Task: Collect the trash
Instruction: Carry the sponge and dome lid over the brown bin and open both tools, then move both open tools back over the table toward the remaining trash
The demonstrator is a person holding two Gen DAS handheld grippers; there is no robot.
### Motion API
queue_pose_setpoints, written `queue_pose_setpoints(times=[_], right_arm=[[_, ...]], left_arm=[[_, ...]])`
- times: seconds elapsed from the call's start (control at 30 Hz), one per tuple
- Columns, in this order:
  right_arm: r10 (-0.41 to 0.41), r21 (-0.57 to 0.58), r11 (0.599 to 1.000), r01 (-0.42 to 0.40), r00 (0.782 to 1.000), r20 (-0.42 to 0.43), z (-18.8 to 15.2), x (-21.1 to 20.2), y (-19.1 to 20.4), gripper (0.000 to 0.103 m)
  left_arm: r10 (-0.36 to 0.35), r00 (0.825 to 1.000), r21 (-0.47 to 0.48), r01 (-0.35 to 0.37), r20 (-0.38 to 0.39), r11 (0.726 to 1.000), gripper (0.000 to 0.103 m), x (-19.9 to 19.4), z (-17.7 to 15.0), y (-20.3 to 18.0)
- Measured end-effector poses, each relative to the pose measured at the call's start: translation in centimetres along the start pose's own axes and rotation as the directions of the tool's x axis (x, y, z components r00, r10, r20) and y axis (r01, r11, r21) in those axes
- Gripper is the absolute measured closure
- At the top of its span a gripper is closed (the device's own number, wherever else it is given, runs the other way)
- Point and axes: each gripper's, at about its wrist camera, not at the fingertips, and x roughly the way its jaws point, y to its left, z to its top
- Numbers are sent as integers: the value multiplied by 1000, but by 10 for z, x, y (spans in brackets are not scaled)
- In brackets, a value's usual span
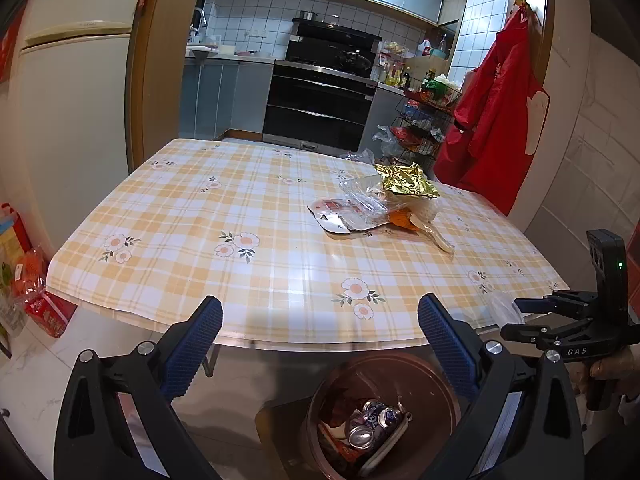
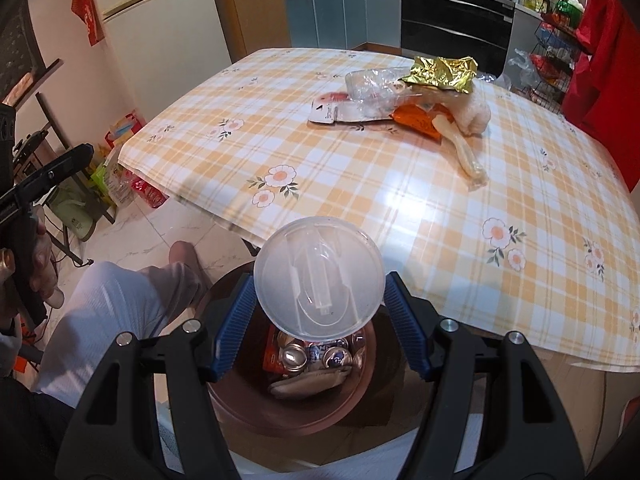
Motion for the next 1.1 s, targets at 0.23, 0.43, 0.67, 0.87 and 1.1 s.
queue_pose_setpoints(times=[0.23, 0.43, 0.67, 0.87, 1.1], right_arm=[[11, -15, 1000, -11, 1000, 17, 1, -1, 8, 19], [-27, 10, 1000, 27, 999, 31, 3, -4, 1, 10], [-91, 66, 994, 88, 995, 44, 4, -5, -19, 7], [-115, 101, 989, 110, 992, 49, 2, -5, -34, 6], [-141, 145, 981, 132, 989, 54, 1, -3, -56, 6]], left_arm=[[3, 1000, 8, -3, -5, 1000, 7, -1, -3, -2], [4, 1000, 9, -4, -6, 1000, 7, -1, -3, -3], [9, 1000, 19, -9, -16, 1000, 7, 2, -6, -4], [15, 999, 27, -14, -35, 1000, 7, 10, -8, -6], [16, 998, 53, -13, -63, 999, 7, 24, -6, -12]])
